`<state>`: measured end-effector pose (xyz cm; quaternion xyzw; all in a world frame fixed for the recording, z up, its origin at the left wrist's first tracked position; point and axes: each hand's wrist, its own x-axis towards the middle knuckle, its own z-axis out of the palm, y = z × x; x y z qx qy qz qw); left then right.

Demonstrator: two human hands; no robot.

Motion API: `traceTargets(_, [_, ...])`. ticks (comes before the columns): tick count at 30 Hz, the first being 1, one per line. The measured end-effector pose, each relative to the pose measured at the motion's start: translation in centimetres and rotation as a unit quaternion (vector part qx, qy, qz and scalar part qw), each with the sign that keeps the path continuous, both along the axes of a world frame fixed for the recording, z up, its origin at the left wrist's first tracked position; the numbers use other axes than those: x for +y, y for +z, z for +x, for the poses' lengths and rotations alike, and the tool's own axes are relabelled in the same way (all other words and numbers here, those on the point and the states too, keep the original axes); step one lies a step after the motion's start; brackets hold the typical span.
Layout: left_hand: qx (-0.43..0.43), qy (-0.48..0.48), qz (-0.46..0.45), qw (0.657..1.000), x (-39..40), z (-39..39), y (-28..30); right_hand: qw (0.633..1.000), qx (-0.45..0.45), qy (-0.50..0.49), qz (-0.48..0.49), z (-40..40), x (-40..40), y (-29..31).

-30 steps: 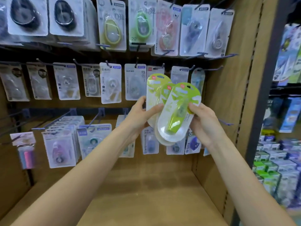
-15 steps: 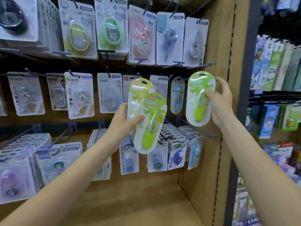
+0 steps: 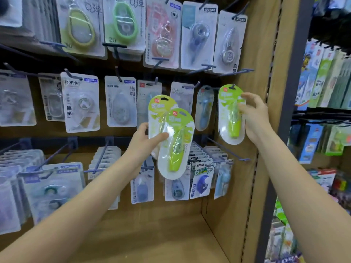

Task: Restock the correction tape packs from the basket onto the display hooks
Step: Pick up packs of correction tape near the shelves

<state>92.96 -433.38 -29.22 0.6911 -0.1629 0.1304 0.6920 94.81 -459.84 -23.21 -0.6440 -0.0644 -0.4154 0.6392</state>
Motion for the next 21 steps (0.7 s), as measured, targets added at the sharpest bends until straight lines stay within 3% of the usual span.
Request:
traceTargets(3, [-0.006,0.001,0.006,1.0,0.0,0.1,-0.1,0.991,0.03,-0.096,-0.092,1.8,0.3,0.7])
traceTargets(6, [-0.007,0.009,0.004,1.0,0.3,0.0,-0.2,0.94,0.108,-0.191,-0.26,3.5,1.3,2.1])
traceTargets(8, [-0.006,0.016,-0.004,1.0,0.5,-0.1,-0.3,0.916,0.152,-0.207,-0.307,3.8,2.3,2.3])
traceTargets(11, [-0.017,0.024,-0.015,0.999,0.4,-0.3,-0.2,0.965,0.103,-0.157,-0.181,1.6,4.2,-0.1])
traceTargets(13, [-0.045,0.025,-0.012,0.999,-0.3,-0.7,0.1,0.99,0.086,0.039,-0.1,-1.1,5.7,-3.3])
traceTargets(14, [-0.062,0.027,-0.005,0.998,-0.9,-0.9,0.3,0.98,0.098,0.161,-0.059,-2.4,6.5,-4.5])
traceTargets(16, [-0.087,0.027,0.009,0.996,-2.4,-1.3,0.5,0.954,0.114,0.277,-0.027,-3.9,7.1,-6.5])
traceTargets(21, [-0.075,0.004,-0.015,0.997,-4.2,-1.5,0.3,0.963,0.089,0.251,0.05,-4.1,5.0,-6.9])
